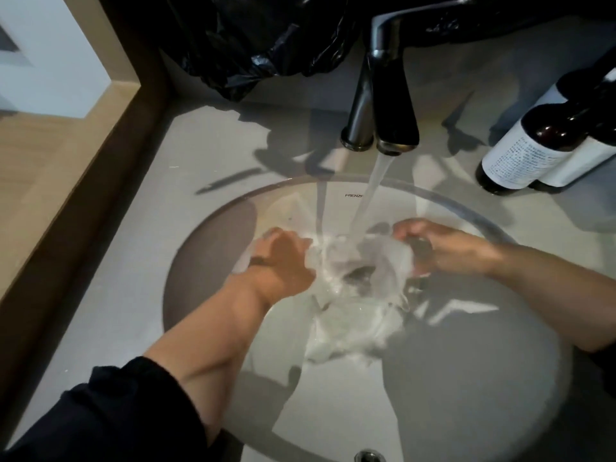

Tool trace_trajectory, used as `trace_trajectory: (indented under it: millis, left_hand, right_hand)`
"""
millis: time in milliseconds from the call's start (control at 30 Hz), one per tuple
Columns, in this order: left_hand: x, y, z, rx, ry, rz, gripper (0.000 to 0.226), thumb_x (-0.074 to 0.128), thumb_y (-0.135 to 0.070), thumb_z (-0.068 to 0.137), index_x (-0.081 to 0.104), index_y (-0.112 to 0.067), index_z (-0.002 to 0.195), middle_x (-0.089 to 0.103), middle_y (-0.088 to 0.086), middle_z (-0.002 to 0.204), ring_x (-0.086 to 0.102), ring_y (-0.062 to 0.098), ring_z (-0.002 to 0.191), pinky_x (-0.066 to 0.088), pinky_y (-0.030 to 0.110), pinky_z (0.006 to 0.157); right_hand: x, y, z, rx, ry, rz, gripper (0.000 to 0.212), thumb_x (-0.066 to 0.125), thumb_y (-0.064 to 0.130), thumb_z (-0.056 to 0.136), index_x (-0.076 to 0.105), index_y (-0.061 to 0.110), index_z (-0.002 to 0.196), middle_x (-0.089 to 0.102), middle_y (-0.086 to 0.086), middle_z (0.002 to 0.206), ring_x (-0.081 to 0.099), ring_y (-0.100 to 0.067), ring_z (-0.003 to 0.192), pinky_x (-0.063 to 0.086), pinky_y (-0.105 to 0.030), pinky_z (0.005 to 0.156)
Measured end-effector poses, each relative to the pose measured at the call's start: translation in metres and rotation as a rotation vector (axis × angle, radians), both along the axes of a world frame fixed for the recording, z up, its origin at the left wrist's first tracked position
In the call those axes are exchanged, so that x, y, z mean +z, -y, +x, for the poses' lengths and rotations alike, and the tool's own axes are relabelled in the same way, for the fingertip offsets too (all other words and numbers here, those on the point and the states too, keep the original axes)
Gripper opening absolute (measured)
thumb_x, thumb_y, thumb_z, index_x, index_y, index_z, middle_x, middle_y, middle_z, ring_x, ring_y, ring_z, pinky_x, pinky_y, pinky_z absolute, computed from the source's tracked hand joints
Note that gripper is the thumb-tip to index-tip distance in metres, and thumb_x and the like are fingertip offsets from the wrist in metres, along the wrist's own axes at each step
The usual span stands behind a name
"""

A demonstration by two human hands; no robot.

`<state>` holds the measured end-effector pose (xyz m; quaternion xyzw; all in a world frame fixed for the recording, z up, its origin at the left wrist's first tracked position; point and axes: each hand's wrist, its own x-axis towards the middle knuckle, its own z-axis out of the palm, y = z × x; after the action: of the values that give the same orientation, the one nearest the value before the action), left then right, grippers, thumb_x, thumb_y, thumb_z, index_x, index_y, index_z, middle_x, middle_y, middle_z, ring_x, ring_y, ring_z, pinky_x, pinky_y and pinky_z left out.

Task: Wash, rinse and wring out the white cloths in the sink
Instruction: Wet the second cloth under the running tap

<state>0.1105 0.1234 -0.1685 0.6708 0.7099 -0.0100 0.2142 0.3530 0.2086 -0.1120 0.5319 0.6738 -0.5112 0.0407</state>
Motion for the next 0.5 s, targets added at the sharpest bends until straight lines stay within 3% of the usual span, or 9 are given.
trace_trajectory:
  millis: [67,100,167,233,267,333,400,500]
  left_hand:
    - [-0.006,0.011,0.021,-0.076,0.033,-0.087,0.085,0.057,-0.062,0.082,0.022,-0.024,0.15,0.03,-0.001,0.153,0.023,0.024,0.141,0.022,0.041,0.112]
    - [-0.01,0.017,0.032,-0.093,0.047,-0.091,0.099,0.062,-0.067,0.075,0.016,-0.022,0.151,0.025,0.0,0.154,0.019,0.025,0.142,0.019,0.046,0.113]
    - [-0.022,0.029,0.044,-0.121,0.031,-0.043,0.114,0.074,-0.062,0.066,0.012,-0.015,0.151,0.018,0.005,0.157,0.015,0.028,0.144,0.016,0.056,0.113]
    - [-0.036,0.034,0.045,-0.198,-0.122,-0.032,0.118,0.07,-0.06,0.07,0.003,-0.01,0.152,0.007,0.009,0.16,0.01,0.032,0.145,0.018,0.059,0.11]
    - [-0.042,0.032,0.042,-0.252,-0.225,-0.036,0.117,0.063,-0.065,0.073,-0.003,-0.009,0.152,0.001,0.009,0.16,0.008,0.034,0.144,0.02,0.058,0.108]
    - [-0.05,0.028,0.038,-0.294,-0.34,-0.014,0.113,0.053,-0.07,0.077,-0.005,-0.01,0.152,0.002,0.007,0.158,0.012,0.035,0.141,0.025,0.054,0.104]
    - [-0.055,0.022,0.037,-0.284,-0.341,0.053,0.097,0.048,-0.066,0.082,0.006,-0.014,0.151,0.016,0.003,0.15,0.022,0.029,0.133,0.031,0.047,0.098]
    - [-0.054,0.01,0.033,-0.252,-0.268,0.05,0.074,0.054,-0.053,0.087,0.022,-0.018,0.144,0.032,0.0,0.134,0.034,0.024,0.12,0.04,0.038,0.091]
  right_hand:
    - [-0.003,-0.001,-0.004,-0.017,-0.018,-0.071,0.035,0.064,-0.011,0.082,0.059,-0.005,0.116,0.049,-0.028,0.13,0.049,-0.04,0.121,0.032,0.004,0.08]
    - [-0.007,0.007,-0.011,0.041,0.09,-0.032,0.038,0.061,-0.001,0.089,0.052,-0.005,0.126,0.048,-0.025,0.135,0.048,-0.038,0.123,0.034,-0.002,0.083]
    - [-0.028,0.035,-0.023,0.26,0.32,0.028,0.071,0.052,0.042,0.095,0.018,0.011,0.15,0.029,-0.011,0.154,0.038,-0.027,0.134,0.033,-0.021,0.102]
    - [-0.061,0.057,-0.033,0.415,0.521,0.112,0.094,0.035,0.072,0.086,-0.011,0.023,0.152,-0.001,-0.002,0.162,0.014,-0.028,0.145,0.021,-0.041,0.116]
    - [-0.075,0.062,-0.037,0.452,0.585,0.201,0.094,0.029,0.076,0.085,-0.014,0.025,0.151,-0.004,-0.002,0.161,0.01,-0.03,0.145,0.021,-0.047,0.115]
    - [-0.091,0.063,-0.048,0.472,0.674,0.397,0.089,0.025,0.074,0.087,-0.003,0.02,0.152,0.011,-0.007,0.157,0.019,-0.03,0.139,0.034,-0.049,0.105]
    - [-0.099,0.058,-0.06,0.459,0.69,0.599,0.076,0.027,0.067,0.091,0.014,0.017,0.146,0.03,-0.007,0.142,0.033,-0.027,0.126,0.041,-0.045,0.089]
    - [-0.105,0.048,-0.067,0.483,0.686,0.634,0.062,0.031,0.058,0.095,0.022,0.017,0.141,0.034,-0.007,0.137,0.035,-0.027,0.124,0.04,-0.042,0.087]
